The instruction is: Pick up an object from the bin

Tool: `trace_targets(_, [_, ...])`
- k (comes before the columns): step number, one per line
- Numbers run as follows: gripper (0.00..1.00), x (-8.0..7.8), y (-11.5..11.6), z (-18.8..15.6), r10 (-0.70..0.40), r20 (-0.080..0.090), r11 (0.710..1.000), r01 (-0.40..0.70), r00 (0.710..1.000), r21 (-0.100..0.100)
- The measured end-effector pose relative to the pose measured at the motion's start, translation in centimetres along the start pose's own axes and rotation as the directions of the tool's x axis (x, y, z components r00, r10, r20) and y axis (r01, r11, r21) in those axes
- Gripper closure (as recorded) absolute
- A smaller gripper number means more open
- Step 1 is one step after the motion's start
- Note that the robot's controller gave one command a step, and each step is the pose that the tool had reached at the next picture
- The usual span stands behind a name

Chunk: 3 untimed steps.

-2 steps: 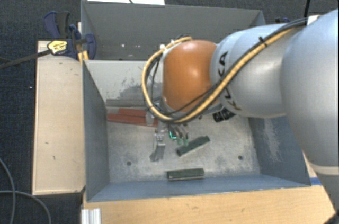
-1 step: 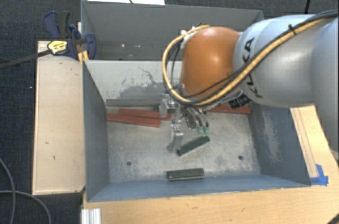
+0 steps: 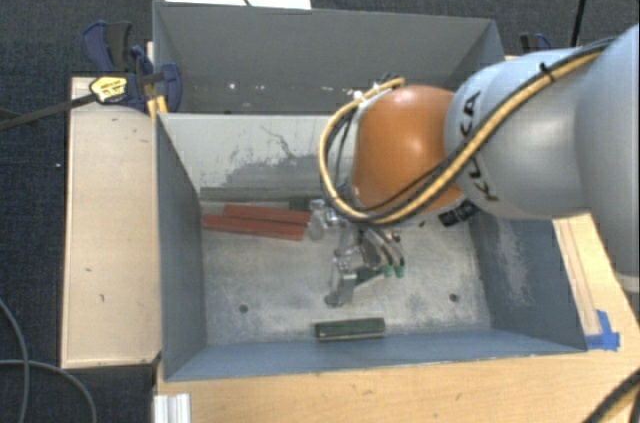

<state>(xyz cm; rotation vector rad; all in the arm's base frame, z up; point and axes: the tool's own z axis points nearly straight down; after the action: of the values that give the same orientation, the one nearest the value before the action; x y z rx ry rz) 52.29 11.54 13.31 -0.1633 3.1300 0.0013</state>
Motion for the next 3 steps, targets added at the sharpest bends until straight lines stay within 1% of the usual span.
trace_targets(1, [0.00,-1.0,-2.5,2.8,-0.159,-0.005,0.987,0.159,0.987,-0.002])
trace_targets(2, [1.00,0.7,-7.4,5.9,-0.251,-0.006,0.968,0.251,0.968,-0.002])
trace_targets(3, [1.00,0.7,-7.4,5.9,-0.249,-0.006,0.968,0.249,0.968,-0.002])
